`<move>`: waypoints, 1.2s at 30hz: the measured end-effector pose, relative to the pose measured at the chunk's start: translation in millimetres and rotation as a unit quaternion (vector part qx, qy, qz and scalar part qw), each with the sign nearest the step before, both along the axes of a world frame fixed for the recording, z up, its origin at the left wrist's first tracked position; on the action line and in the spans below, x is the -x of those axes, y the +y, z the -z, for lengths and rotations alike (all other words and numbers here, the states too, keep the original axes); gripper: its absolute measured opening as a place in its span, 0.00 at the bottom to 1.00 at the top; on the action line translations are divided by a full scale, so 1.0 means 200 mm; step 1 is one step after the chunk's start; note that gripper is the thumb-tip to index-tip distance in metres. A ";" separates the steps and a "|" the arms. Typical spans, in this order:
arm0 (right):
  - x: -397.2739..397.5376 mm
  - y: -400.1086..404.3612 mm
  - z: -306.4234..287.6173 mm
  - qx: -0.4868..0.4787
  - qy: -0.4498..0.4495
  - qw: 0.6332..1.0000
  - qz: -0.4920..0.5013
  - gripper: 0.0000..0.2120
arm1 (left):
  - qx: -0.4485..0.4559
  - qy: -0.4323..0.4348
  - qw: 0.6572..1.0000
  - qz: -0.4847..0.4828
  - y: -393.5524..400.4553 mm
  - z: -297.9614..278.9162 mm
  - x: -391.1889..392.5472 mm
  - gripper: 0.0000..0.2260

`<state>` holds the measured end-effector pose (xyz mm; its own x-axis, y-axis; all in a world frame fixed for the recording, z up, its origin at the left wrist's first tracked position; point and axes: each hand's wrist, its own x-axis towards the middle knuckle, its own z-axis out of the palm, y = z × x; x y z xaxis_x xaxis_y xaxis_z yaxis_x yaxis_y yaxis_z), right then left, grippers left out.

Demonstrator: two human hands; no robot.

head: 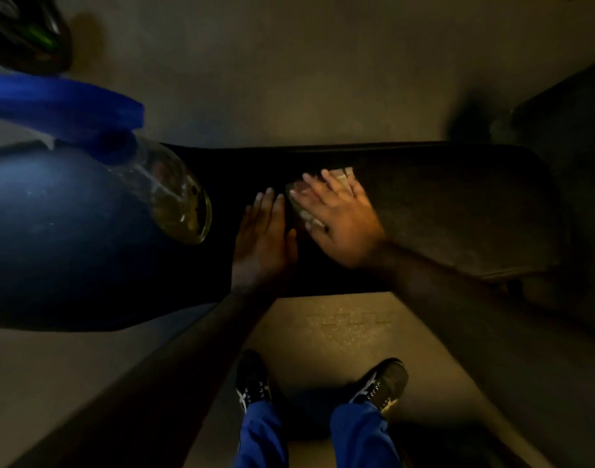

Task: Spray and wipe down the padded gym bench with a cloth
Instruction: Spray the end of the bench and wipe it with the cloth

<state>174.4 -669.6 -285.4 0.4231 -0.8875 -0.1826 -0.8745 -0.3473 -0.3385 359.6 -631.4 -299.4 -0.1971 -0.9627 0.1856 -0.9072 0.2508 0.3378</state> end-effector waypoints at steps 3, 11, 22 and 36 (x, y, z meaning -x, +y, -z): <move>0.13 -0.18 0.00 0.025 0.022 0.994 0.101 0.31 | 0.039 -0.024 0.999 0.003 0.05 0.01 -0.10 0.23; -0.06 -0.25 0.04 0.044 -0.012 0.999 -0.005 0.30 | 0.034 -0.041 0.999 0.010 0.06 0.05 -0.12 0.24; -0.09 0.14 0.00 0.041 0.009 0.984 0.176 0.29 | -0.114 0.005 0.993 0.019 0.13 -0.14 -0.30 0.24; -0.67 0.31 -0.07 0.003 0.000 0.991 0.132 0.33 | -0.085 0.154 0.980 -0.096 0.27 -0.36 -0.56 0.07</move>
<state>309.0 -607.3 -270.8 0.1754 -0.9683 -0.1781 -0.9354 -0.1075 -0.3367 472.0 -576.8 -228.3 0.0302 -0.9987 0.0410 -0.7802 0.0021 0.6255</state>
